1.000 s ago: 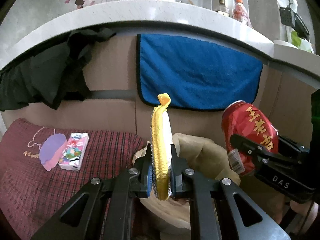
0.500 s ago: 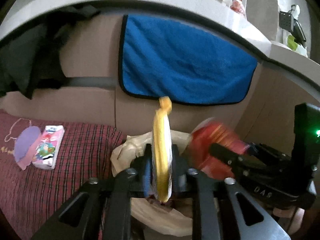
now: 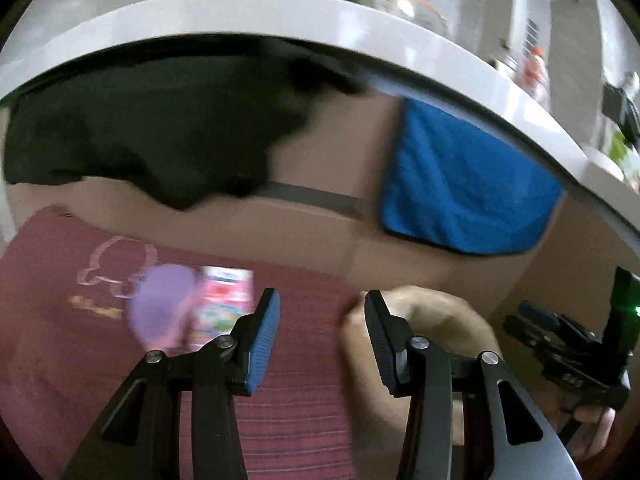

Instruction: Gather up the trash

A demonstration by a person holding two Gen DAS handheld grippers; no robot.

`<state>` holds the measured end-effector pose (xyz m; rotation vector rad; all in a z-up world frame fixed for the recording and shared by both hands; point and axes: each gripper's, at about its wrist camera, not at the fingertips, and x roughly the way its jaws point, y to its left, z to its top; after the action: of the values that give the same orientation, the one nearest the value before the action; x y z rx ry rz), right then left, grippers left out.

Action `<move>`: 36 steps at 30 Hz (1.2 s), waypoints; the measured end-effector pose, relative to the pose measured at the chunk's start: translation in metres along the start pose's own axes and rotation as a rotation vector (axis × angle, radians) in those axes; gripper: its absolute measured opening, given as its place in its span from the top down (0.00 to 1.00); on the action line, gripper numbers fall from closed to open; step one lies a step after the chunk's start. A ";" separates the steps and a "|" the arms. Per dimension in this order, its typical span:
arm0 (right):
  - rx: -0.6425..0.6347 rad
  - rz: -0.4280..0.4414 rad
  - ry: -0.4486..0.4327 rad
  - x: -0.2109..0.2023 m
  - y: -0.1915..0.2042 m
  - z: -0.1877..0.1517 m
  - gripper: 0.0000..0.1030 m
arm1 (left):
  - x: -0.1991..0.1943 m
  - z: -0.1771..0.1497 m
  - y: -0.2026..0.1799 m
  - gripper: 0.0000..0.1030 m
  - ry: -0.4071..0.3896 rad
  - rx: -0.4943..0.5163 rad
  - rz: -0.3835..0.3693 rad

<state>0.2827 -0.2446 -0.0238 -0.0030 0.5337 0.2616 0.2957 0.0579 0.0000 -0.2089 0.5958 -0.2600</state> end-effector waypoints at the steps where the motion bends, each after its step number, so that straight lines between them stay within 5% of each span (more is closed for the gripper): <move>1: -0.004 0.027 0.003 0.002 0.008 0.002 0.42 | -0.005 0.003 0.018 0.56 0.003 -0.028 0.005; 7: -0.067 0.124 0.038 0.029 0.069 0.008 0.42 | -0.008 0.012 0.117 0.56 -0.015 -0.214 0.065; 11: -0.113 0.164 0.107 0.066 0.110 0.006 0.42 | 0.019 0.000 0.155 0.56 0.054 -0.270 0.054; 25: -0.138 0.234 0.239 0.155 0.179 0.006 0.42 | 0.042 -0.016 0.191 0.56 0.125 -0.239 0.000; 36: 0.005 0.231 0.313 0.212 0.195 0.017 0.42 | 0.011 -0.021 0.206 0.56 0.024 -0.160 0.155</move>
<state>0.4188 -0.0027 -0.1032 0.0232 0.8475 0.4899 0.3293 0.2469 -0.0781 -0.3129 0.6541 -0.0652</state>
